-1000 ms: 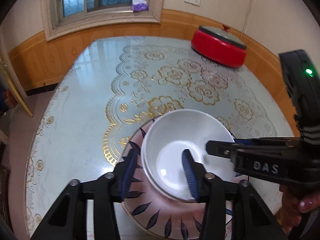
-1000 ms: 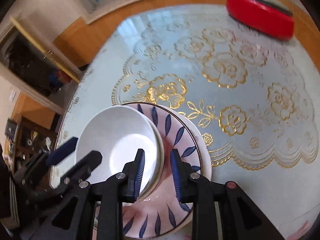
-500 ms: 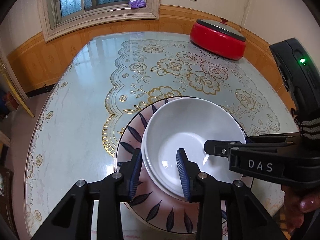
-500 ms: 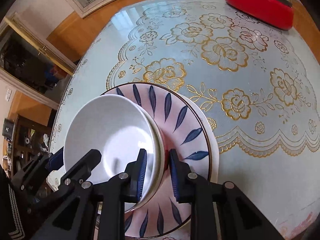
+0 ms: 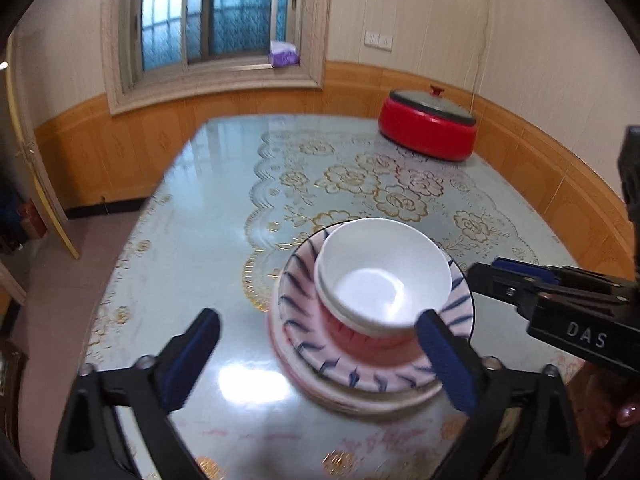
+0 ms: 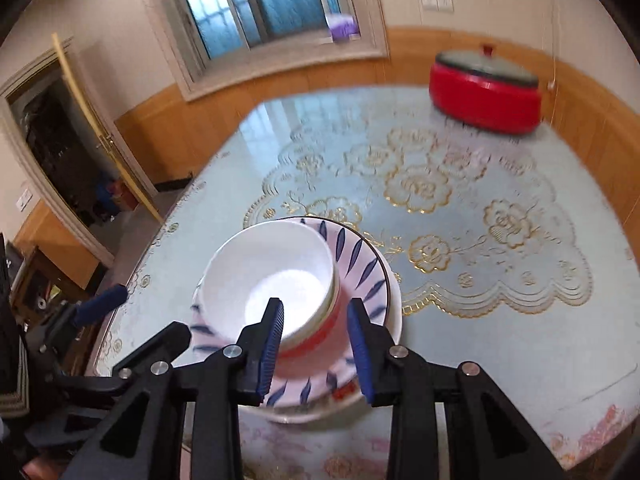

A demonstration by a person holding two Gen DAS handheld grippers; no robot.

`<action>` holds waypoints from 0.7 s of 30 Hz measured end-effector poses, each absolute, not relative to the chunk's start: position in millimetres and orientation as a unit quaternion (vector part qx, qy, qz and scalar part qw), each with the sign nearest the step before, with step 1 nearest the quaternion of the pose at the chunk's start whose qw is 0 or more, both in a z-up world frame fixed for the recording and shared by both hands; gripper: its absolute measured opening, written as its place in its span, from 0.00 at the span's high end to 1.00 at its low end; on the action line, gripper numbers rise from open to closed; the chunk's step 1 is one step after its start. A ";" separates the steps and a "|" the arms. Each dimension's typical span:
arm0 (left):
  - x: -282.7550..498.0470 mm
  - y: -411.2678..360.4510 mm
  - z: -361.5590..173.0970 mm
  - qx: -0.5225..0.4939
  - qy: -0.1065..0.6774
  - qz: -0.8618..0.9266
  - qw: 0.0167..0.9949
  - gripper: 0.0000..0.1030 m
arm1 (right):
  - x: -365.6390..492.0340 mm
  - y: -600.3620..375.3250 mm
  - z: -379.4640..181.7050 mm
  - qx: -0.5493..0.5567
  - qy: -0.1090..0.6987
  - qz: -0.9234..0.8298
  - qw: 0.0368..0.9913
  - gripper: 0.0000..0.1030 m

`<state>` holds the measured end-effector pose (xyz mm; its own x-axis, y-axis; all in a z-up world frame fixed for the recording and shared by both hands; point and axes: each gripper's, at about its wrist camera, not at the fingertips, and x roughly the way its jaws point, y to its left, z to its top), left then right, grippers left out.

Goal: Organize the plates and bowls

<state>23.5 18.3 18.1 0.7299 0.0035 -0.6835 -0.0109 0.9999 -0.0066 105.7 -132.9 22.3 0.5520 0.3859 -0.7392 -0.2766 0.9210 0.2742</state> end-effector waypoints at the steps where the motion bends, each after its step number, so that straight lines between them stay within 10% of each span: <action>1: 14.7 19.7 18.9 -0.001 0.360 0.013 0.933 0.00 | 93.8 -133.8 22.8 0.058 0.425 0.184 0.885 0.67; 21: -65.4 22.9 -10.2 0.056 0.374 0.100 0.920 0.00 | -14.8 -119.5 -22.7 0.069 0.430 0.111 0.893 0.65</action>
<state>-65.4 22.9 -10.2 0.7004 0.2264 -0.6769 -0.1427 0.9736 0.1781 -14.8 -119.5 -22.7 0.6056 0.2577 -0.7529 -0.1385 0.9658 0.2192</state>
